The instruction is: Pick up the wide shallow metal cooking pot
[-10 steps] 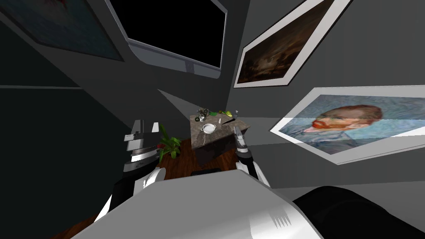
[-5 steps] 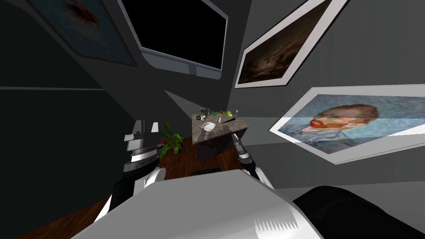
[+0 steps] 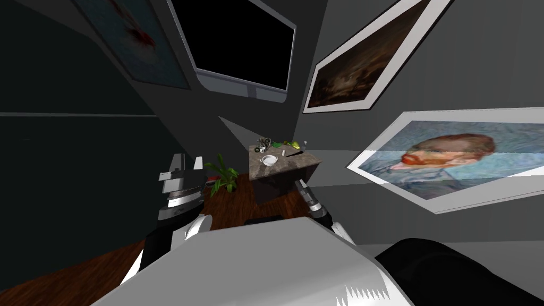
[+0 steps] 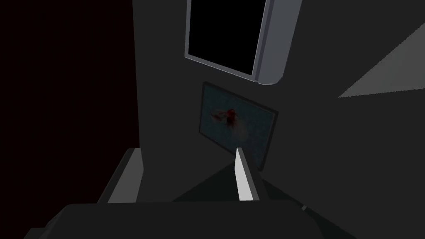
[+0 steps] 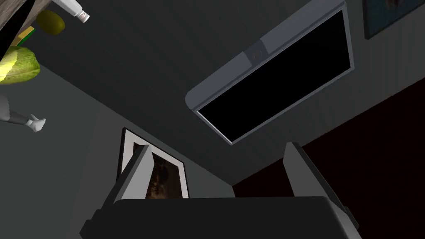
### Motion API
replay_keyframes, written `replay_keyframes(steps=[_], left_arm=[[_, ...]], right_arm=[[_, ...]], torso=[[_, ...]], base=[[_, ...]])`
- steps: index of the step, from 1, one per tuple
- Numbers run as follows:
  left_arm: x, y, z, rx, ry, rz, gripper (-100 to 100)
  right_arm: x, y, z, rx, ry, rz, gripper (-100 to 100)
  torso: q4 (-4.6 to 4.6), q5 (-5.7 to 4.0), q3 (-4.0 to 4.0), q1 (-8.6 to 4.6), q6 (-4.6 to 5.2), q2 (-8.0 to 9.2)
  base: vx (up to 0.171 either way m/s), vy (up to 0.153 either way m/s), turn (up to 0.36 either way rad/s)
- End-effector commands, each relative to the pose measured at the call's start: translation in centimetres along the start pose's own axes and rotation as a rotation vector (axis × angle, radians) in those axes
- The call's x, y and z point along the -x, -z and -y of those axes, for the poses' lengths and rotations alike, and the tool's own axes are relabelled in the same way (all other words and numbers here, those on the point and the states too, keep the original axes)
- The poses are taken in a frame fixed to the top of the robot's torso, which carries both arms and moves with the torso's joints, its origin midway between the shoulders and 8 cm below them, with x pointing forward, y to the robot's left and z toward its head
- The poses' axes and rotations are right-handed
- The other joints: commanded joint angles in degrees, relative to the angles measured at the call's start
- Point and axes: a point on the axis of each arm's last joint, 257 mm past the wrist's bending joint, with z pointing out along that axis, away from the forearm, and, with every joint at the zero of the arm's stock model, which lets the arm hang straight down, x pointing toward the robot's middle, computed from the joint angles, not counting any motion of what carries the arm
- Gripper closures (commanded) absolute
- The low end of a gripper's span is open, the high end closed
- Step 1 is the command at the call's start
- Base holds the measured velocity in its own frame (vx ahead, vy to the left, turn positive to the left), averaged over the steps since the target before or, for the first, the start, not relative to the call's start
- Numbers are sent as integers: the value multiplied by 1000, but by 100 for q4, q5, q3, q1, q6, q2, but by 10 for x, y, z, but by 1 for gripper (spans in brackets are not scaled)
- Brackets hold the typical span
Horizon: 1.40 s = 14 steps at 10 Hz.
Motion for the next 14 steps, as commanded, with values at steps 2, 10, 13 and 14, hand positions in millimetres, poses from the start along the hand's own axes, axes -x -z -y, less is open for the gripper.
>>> replay_keyframes(steps=[2, 10, 13, 14], left_arm=[[0, 0, 0, 0, 0, 0, 0], [0, 0, 0, 0, 0, 0, 0], [0, 0, 0, 0, 0, 0, 0], [0, 0, 0, 0, 0, 0, 0]], right_arm=[[-19, 25, 27, -37, 82, -110, -100], [-54, 98, 89, -119, 236, -363, -100], [-63, 130, 114, -154, 281, -458, -100], [-61, 147, 125, -148, 341, -528, -100]], torso=[[0, 0, -2, 1, 1, -5], [-3, 1, -11, 6, 1, -21], [-3, 3, -10, 12, -1, -18], [-3, 4, -10, 14, 3, -18]], base=[[-63, 7, 87], [-41, 15, 86], [-34, 38, 115], [-37, 62, 145]])
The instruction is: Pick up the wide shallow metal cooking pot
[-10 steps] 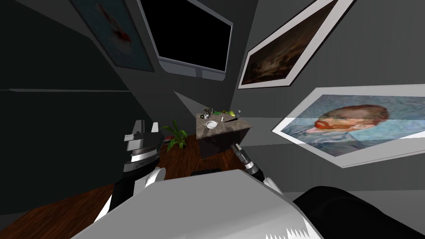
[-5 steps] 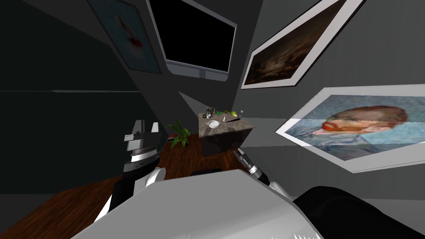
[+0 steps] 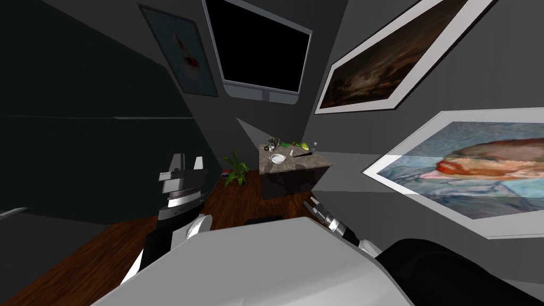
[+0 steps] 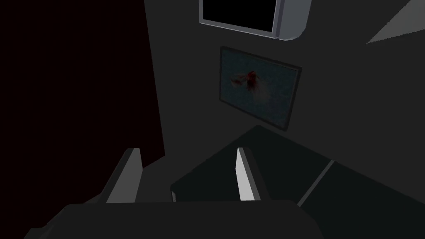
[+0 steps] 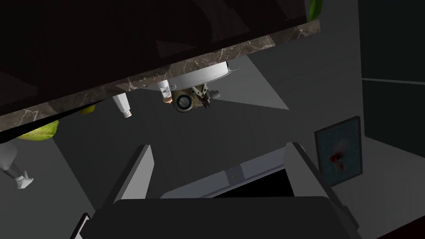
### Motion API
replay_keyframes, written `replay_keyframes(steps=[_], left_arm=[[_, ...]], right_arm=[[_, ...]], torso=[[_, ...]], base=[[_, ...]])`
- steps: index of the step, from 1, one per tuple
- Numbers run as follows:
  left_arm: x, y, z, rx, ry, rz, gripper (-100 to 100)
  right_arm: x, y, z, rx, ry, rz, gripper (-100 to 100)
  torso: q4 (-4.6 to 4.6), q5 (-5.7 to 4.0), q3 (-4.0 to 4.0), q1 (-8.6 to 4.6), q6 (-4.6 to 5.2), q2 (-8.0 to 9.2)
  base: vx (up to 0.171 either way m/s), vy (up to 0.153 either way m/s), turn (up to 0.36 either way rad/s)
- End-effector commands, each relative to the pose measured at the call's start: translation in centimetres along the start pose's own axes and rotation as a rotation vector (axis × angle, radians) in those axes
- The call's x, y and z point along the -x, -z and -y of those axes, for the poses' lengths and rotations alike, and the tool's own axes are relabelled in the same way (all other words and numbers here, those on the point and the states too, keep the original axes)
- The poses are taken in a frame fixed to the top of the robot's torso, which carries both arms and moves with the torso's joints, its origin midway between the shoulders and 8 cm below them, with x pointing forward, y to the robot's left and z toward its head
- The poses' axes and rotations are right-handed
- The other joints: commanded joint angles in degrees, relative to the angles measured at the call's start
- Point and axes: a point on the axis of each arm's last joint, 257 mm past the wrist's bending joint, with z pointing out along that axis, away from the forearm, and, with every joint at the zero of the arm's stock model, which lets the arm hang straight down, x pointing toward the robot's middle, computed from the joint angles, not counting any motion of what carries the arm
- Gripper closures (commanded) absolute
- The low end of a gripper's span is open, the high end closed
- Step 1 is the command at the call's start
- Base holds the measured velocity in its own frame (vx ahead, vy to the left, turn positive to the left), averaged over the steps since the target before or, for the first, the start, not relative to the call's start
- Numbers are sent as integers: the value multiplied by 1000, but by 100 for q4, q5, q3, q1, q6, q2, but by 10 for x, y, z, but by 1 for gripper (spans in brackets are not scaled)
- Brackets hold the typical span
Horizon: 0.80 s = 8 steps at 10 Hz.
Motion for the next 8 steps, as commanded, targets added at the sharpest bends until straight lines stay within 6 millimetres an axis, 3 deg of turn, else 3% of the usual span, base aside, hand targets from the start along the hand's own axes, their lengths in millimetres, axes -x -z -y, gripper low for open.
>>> replay_keyframes(steps=[1, 2, 5, 7, 8], left_arm=[[0, 0, 0, 0, 0, 0, 0], [0, 0, 0, 0, 0, 0, 0], [0, 0, 0, 0, 0, 0, 0], [0, 0, 0, 0, 0, 0, 0], [0, 0, 0, 0, 0, 0, 0]], right_arm=[[-16, 10, 11, -13, 22, -50, -100], [-20, 12, 13, -20, 16, -57, -100], [-48, 52, 51, -44, 123, -215, -100], [-54, 56, 53, -51, 118, -228, -100], [-59, 73, 69, -49, 182, -297, -100]], torso=[[0, 0, 0, 0, 0, 0], [-1, -1, -2, -2, 2, -4], [-2, -2, -6, -7, 3, -10], [-3, 0, -7, -1, 4, -13], [-2, -2, -7, -7, 4, -12]], base=[[-24, 49, 110], [-5, 17, -4], [-7, 50, 165], [-2, 41, 21], [6, 58, 272]])
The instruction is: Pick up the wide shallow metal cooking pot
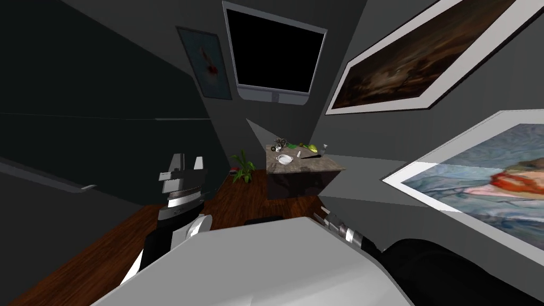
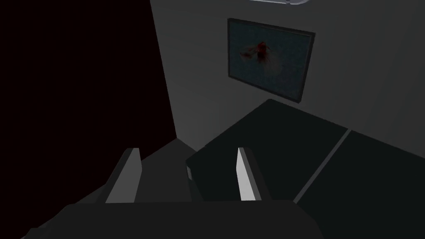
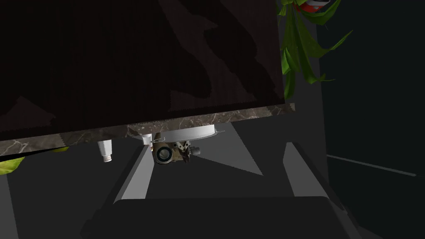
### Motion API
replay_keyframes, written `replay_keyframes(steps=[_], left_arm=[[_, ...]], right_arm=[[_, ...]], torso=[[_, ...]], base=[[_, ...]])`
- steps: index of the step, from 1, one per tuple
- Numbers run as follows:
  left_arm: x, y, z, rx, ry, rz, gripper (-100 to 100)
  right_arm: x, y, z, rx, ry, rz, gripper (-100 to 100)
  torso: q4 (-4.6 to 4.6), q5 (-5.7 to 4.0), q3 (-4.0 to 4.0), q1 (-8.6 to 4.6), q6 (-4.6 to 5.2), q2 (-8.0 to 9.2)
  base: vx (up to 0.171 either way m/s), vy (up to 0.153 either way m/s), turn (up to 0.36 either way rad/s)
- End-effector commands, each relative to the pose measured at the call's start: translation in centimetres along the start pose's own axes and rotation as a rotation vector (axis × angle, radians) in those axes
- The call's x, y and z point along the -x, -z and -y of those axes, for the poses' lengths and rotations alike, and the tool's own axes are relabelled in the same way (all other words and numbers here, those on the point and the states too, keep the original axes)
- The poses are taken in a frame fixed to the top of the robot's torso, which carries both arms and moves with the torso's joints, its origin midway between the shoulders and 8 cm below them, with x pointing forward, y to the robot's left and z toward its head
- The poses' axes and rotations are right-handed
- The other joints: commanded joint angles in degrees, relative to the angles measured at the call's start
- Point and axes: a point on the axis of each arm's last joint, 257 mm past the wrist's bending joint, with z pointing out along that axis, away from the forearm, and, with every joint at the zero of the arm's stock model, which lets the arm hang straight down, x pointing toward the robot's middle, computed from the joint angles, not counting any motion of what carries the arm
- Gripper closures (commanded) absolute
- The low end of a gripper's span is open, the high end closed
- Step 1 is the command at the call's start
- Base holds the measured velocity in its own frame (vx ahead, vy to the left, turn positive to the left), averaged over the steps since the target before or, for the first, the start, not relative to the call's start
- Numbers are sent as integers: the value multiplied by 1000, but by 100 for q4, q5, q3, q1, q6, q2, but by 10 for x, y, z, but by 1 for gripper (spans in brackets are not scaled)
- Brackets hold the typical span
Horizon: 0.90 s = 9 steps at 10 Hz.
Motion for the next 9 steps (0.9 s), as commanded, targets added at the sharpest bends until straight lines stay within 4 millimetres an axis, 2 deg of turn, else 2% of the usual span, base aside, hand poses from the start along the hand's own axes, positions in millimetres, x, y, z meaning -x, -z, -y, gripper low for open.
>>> replay_keyframes(steps=[1, 2, 3, 4, 5, 7, 8, 9], left_arm=[[0, 0, 0, 0, 0, 0, 0], [0, 0, 0, 0, 0, 0, 0], [0, 0, 0, 0, 0, 0, 0], [0, 0, 0, 0, 0, 0, 0], [0, 0, 0, 0, 0, 0, 0], [0, 0, 0, 0, 0, 0, 0], [0, 0, 0, 0, 0, 0, 0], [0, 0, 0, 0, 0, 0, 0]], right_arm=[[-14, 7, 10, -9, 20, -43, -100], [-17, 9, 11, -12, 15, -47, -100], [-26, 23, 28, -12, 80, -113, -100], [-34, 28, 31, -24, 64, -128, -100], [-34, 28, 31, -24, 64, -128, -100], [-51, 61, 64, -38, 156, -247, -100], [-59, 69, 70, -45, 158, -278, -100], [-62, 85, 87, -47, 208, -334, -100]], torso=[[0, 0, 0, 0, 0, 0], [0, 0, -1, 2, 0, -1], [0, -2, 0, -7, 0, 0], [0, 0, -1, 1, -6, -2], [-1, 0, -2, 1, 0, -4], [-2, -1, -5, -2, -6, -10], [-4, 4, -13, 16, -6, -23], [-5, 3, -13, 14, 0, -22]], base=[[9, 59, 6], [4, 29, 1], [5, 64, 223], [14, 57, 115], [13, 22, -46], [49, 88, 263], [62, 90, 108], [62, 87, 184]])
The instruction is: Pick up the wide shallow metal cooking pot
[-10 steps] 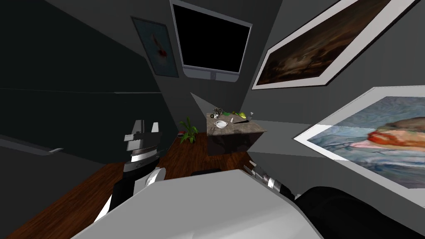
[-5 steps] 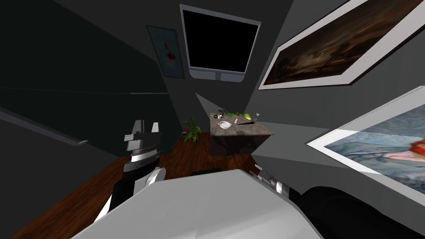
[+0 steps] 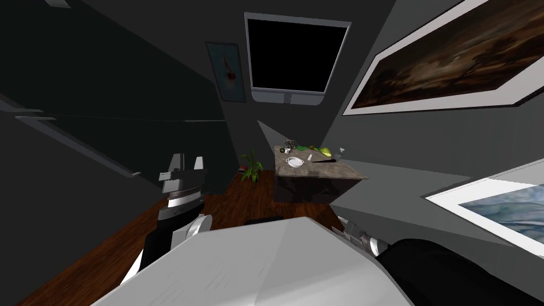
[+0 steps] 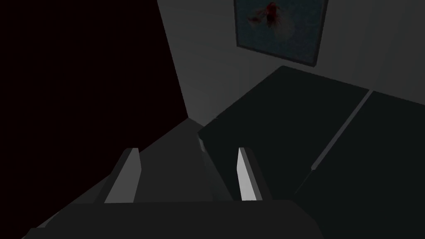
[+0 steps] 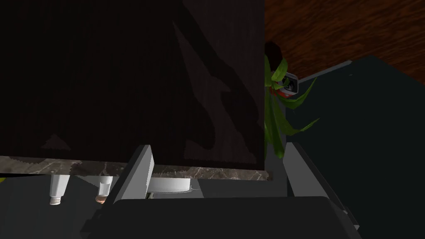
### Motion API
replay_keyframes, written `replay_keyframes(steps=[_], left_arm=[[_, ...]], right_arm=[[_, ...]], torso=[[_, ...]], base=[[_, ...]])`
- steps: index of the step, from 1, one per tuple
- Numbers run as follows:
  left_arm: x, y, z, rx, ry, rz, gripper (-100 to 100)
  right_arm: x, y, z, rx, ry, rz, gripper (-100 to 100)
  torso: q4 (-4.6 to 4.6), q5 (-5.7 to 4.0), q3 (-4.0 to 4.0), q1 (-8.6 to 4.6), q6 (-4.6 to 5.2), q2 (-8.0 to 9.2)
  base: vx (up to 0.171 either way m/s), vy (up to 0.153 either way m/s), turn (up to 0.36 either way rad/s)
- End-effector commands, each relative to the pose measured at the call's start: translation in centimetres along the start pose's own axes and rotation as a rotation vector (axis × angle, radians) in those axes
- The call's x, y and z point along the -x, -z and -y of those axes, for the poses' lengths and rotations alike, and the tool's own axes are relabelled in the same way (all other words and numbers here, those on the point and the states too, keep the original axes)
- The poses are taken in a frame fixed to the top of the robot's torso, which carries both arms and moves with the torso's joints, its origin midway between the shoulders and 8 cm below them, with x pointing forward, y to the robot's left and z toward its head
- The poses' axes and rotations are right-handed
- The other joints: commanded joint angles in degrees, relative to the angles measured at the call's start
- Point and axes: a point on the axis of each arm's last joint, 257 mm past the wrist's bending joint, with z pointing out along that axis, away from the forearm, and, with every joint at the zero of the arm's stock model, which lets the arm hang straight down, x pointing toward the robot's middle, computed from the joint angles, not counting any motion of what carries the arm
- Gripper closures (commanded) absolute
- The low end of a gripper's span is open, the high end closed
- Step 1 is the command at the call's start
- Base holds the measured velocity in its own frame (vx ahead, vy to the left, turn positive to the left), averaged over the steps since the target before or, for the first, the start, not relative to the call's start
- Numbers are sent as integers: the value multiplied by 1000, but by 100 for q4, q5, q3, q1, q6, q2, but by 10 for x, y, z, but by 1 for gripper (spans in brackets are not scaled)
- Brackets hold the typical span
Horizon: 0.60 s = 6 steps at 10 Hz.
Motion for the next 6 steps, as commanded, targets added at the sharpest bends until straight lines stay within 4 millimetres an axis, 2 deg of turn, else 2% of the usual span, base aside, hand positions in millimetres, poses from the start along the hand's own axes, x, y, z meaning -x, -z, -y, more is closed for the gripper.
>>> replay_keyframes(steps=[1, 3, 4, 5, 6], left_arm=[[0, 0, 0, 0, 0, 0, 0], [0, 0, 0, 0, 0, 0, 0], [0, 0, 0, 0, 0, 0, 0], [0, 0, 0, 0, 0, 0, 0], [0, 0, 0, 0, 0, 0, 0]], right_arm=[[-13, 10, 10, -7, 18, -45, -100], [-33, 39, 44, -25, 96, -151, -100], [-38, 43, 46, -24, 101, -169, -100], [-41, 55, 62, -27, 148, -212, -100], [-52, 70, 76, -37, 167, -264, -100]], torso=[[0, 0, 0, 0, 0, 0], [0, 0, 1, 2, 1, 1], [-2, 1, -5, 10, -1, -10], [-2, 1, -5, 5, 5, -8], [-3, 1, -8, 8, 0, -13]], base=[[54, 75, 94], [80, 107, 246], [91, 90, 105], [101, 106, 141], [160, 125, 256]])
